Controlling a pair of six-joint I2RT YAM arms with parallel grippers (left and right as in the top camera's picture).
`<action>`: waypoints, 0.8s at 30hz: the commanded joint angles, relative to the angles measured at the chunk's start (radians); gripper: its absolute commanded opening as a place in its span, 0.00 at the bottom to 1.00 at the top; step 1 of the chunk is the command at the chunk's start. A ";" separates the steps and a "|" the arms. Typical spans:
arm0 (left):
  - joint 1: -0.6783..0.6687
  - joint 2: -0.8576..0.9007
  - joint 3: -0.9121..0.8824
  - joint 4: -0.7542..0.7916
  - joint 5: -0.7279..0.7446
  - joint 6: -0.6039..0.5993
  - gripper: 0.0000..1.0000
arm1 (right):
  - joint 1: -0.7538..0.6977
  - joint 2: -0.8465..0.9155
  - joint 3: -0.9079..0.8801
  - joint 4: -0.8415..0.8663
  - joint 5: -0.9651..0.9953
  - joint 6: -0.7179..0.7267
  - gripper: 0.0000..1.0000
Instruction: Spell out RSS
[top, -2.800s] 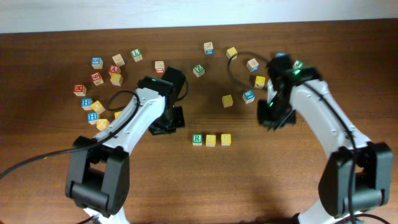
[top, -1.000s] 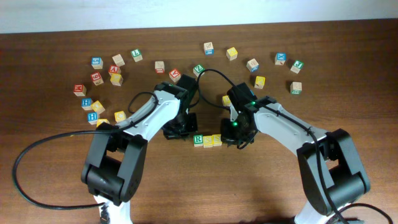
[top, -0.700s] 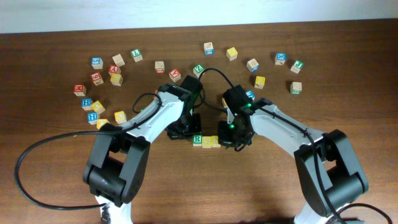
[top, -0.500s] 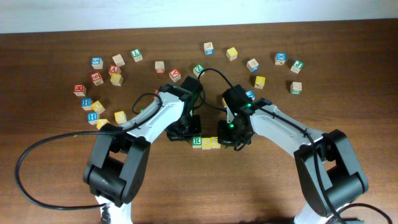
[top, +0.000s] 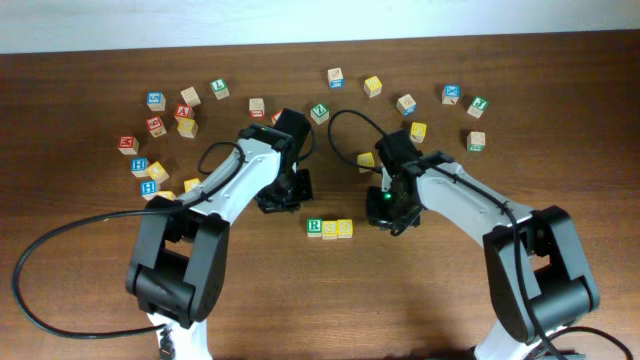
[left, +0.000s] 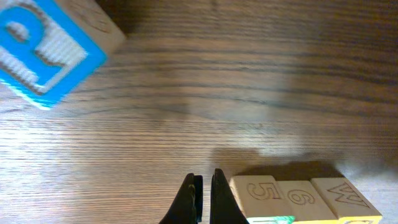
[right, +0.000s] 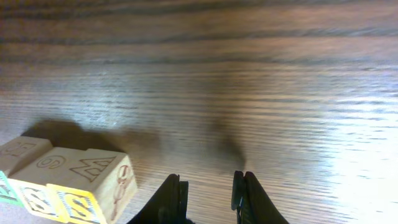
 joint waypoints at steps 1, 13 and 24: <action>-0.029 0.010 0.016 0.002 0.023 0.016 0.00 | -0.009 0.007 -0.004 -0.009 -0.023 -0.032 0.19; -0.115 0.027 0.016 0.025 0.038 0.016 0.00 | -0.008 0.007 -0.004 -0.010 -0.008 -0.048 0.19; -0.114 0.027 0.016 0.018 0.042 0.016 0.00 | -0.008 0.007 -0.004 -0.018 -0.010 -0.047 0.19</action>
